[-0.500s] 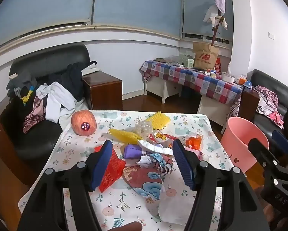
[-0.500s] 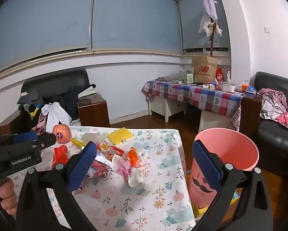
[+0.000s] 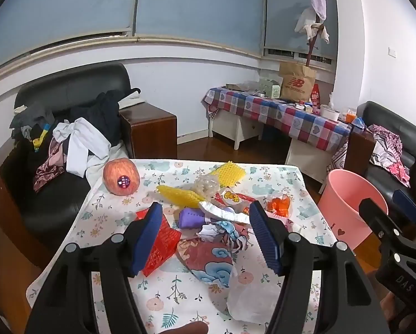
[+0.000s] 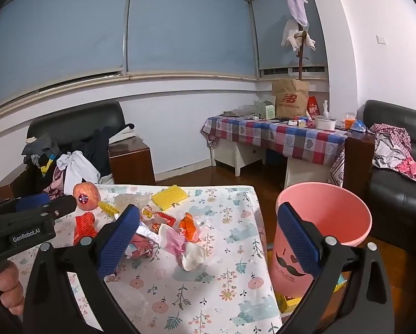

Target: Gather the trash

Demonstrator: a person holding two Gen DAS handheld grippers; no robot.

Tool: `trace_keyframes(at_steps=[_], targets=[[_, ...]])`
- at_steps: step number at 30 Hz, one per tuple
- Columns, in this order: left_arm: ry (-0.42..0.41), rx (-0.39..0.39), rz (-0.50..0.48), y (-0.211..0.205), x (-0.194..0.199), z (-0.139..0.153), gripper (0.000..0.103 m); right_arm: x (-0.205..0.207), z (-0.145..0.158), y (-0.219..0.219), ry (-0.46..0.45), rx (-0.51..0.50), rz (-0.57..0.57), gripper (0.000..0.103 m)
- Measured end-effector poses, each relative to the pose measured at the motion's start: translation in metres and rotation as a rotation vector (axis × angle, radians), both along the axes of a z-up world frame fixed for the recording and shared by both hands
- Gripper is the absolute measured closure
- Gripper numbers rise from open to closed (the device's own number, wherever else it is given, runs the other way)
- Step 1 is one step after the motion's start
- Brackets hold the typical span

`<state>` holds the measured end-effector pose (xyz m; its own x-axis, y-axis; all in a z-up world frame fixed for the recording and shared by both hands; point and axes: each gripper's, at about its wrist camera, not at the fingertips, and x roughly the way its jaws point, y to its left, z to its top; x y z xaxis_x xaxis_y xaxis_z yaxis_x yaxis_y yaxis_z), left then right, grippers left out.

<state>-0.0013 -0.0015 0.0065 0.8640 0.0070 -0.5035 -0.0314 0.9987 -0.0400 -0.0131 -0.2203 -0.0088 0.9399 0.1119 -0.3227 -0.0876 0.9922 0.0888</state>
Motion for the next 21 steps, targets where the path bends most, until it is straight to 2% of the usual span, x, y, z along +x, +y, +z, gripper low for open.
trace_keyframes(at_steps=[21], targets=[[0.004, -0.011, 0.001, 0.0038, -0.0025, -0.0043, 0.039, -0.0004, 0.0010, -0.0021, -0.001, 0.006, -0.008, 0.003]])
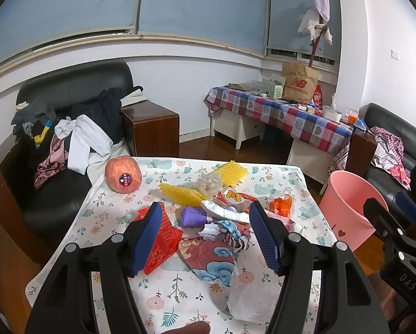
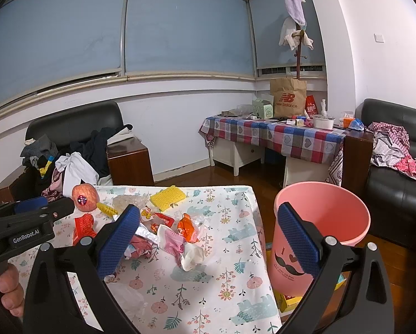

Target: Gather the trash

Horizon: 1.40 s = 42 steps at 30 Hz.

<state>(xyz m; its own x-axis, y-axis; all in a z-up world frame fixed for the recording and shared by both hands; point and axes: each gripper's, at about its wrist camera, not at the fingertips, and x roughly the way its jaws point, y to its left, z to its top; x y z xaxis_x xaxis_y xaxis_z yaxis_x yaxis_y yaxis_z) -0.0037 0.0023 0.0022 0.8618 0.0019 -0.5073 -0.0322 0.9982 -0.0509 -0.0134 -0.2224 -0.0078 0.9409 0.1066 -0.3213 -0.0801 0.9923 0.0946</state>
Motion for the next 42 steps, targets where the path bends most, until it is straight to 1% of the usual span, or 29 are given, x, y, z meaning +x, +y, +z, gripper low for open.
trace_keyframes(at_steps=[42], targets=[[0.000, -0.010, 0.002, -0.0003, 0.0001, 0.0000, 0.039, -0.0021, 0.0034, 0.0010, -0.004, -0.008, -0.001, 0.003]])
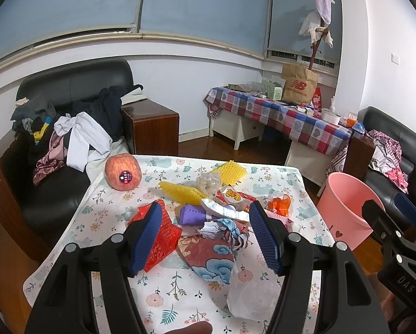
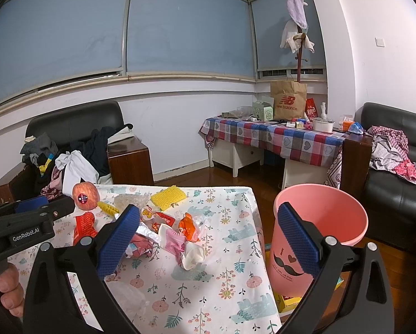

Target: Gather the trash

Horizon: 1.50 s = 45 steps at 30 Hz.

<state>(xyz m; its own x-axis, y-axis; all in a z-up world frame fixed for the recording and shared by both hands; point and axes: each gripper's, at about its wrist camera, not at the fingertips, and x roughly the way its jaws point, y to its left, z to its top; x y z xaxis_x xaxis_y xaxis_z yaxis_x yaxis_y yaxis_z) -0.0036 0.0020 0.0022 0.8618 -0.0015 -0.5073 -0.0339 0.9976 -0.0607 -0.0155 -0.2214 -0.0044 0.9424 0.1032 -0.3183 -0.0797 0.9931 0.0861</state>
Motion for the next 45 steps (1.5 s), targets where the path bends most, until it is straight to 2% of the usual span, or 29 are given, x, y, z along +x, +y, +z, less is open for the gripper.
trace_keyframes(at_steps=[33, 45], targets=[[0.002, -0.009, 0.001, -0.001, 0.000, -0.001, 0.039, 0.000, 0.000, 0.002, 0.008, -0.001, -0.001, 0.003], [0.038, -0.024, 0.000, -0.001, 0.004, -0.008, 0.039, 0.004, -0.013, -0.002, 0.032, 0.004, -0.006, 0.003]])
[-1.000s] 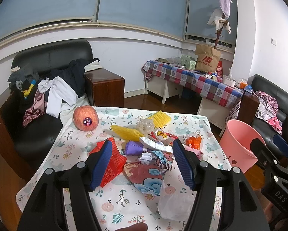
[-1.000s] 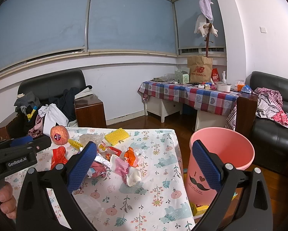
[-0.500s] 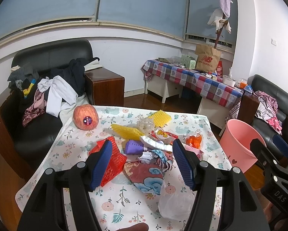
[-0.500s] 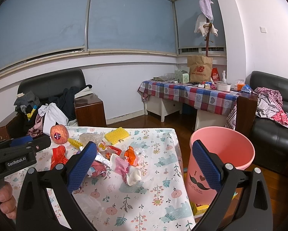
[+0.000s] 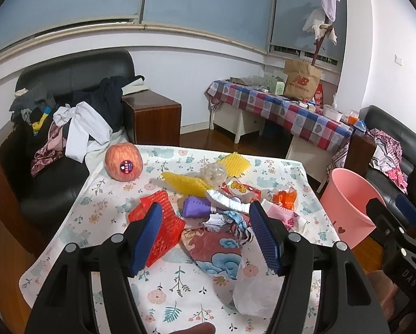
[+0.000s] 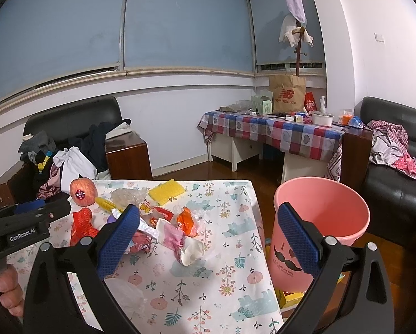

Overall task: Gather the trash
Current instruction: 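Grasp the red mesh bag with the left gripper while the right gripper grasps the white plastic bag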

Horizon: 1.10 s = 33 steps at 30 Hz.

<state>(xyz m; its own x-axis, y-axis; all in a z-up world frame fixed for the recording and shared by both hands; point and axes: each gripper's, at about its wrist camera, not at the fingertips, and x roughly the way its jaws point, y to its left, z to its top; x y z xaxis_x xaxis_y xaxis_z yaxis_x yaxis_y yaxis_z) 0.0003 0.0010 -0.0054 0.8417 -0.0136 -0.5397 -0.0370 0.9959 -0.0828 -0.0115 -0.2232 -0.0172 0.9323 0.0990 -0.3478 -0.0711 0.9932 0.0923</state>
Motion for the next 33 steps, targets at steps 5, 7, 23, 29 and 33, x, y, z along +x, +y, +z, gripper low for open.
trace_keyframes(at_steps=[5, 7, 23, 29, 33], targets=[[0.017, 0.015, -0.001, 0.012, 0.006, -0.007, 0.039, 0.007, -0.005, -0.005, 0.052, 0.009, 0.018, 0.003], [0.029, 0.014, 0.006, 0.017, 0.007, -0.010, 0.039, 0.010, -0.009, -0.008, 0.091, 0.017, 0.036, 0.003], [0.203, -0.039, -0.025, 0.065, 0.014, -0.055, 0.039, 0.037, -0.052, -0.006, 0.333, 0.107, 0.216, 0.012], [0.253, -0.103, 0.002, 0.075, 0.036, -0.061, 0.039, 0.044, -0.059, -0.005, 0.370, 0.127, 0.244, 0.014], [0.259, -0.125, 0.006, 0.075, 0.055, -0.060, 0.039, 0.047, -0.061, -0.006, 0.385, 0.147, 0.252, 0.014]])
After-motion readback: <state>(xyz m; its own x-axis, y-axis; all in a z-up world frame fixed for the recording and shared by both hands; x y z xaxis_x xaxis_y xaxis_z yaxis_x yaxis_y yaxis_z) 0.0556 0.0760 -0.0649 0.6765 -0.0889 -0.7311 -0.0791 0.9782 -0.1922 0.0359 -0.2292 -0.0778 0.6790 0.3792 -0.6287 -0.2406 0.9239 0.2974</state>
